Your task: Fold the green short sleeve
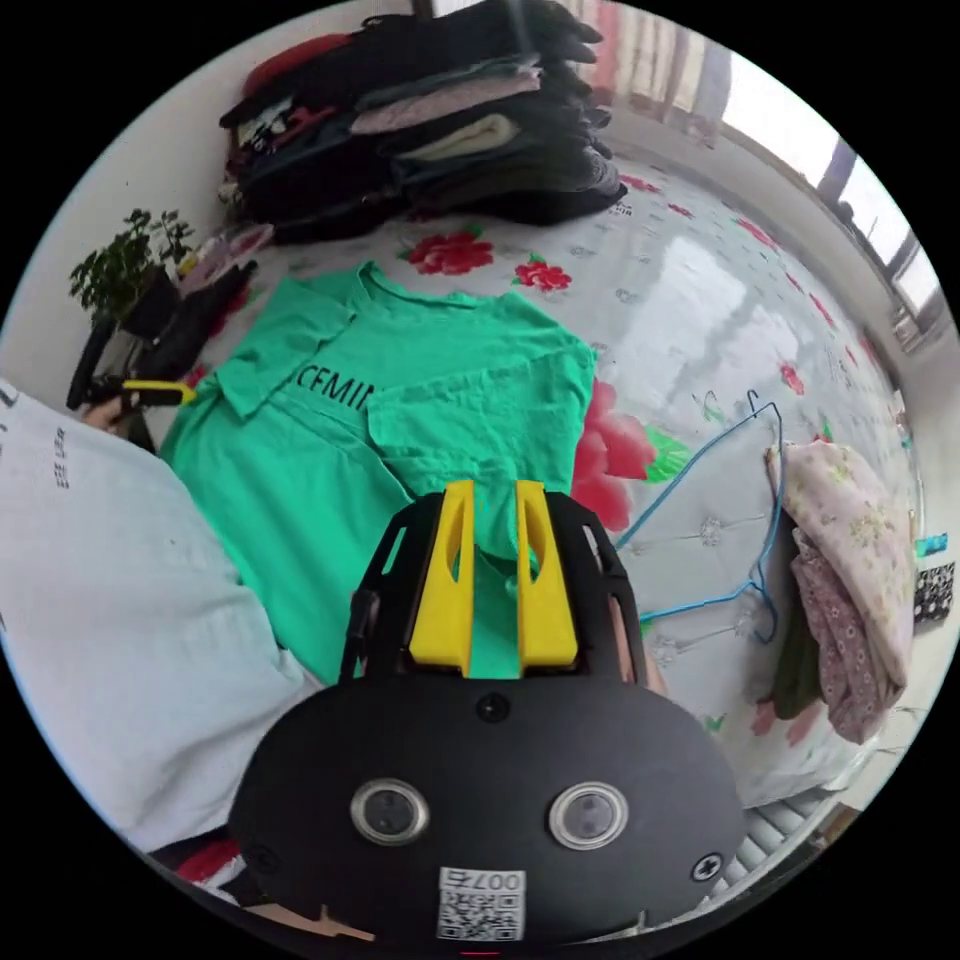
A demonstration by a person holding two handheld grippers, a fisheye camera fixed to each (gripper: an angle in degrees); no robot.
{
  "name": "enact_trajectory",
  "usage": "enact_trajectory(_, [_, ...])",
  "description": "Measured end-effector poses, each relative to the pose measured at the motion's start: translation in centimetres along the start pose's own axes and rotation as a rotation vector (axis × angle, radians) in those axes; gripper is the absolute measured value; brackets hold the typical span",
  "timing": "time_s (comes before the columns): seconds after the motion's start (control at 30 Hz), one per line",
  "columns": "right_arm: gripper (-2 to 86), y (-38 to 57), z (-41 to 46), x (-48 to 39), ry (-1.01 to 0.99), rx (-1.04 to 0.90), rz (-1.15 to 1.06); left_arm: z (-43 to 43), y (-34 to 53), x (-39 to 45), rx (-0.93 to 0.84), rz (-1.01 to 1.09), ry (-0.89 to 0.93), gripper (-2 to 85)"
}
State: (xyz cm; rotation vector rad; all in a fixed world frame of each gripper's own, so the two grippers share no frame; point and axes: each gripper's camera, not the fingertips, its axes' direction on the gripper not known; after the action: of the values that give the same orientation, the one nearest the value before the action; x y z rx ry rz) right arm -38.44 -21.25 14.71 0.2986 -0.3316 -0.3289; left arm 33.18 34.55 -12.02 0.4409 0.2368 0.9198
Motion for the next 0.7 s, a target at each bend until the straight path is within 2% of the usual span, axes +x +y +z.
enact_trajectory(0.1, [3.0,-1.5,3.2,2.1,-0.070,-0.059,0.083,0.0,0.9,-1.0,0.006,-0.032,-0.009,-1.0])
enact_trajectory(0.2, [1.7,-1.7,6.5,3.3,-0.032,-0.167,0.122,0.4,1.9,-1.9,0.002,-0.066,-0.008,-0.9])
enact_trajectory(0.23, [1.3,-1.7,6.2,3.4,-0.032,-0.143,0.122,0.6,2.4,-2.2,0.001,-0.080,-0.011,-0.8])
enact_trajectory(0.4, [0.6,-0.5,0.8,-0.2,-0.119,0.027,-0.080,1.1,5.1,-3.4,-0.009,-0.121,-0.028,-0.3])
enact_trajectory(0.47, [0.9,0.3,0.7,-1.7,-0.162,-0.014,-0.152,1.5,6.0,-3.8,-0.022,-0.130,-0.030,0.2])
enact_trajectory(0.6, [3.0,3.0,3.3,-3.6,-0.268,-0.219,-0.203,2.3,8.1,-4.5,-0.035,-0.143,-0.035,2.9])
enact_trajectory(0.7, [4.7,5.1,1.8,-3.0,-0.198,-0.173,-0.134,2.4,9.9,-5.3,-0.030,-0.172,-0.042,4.5])
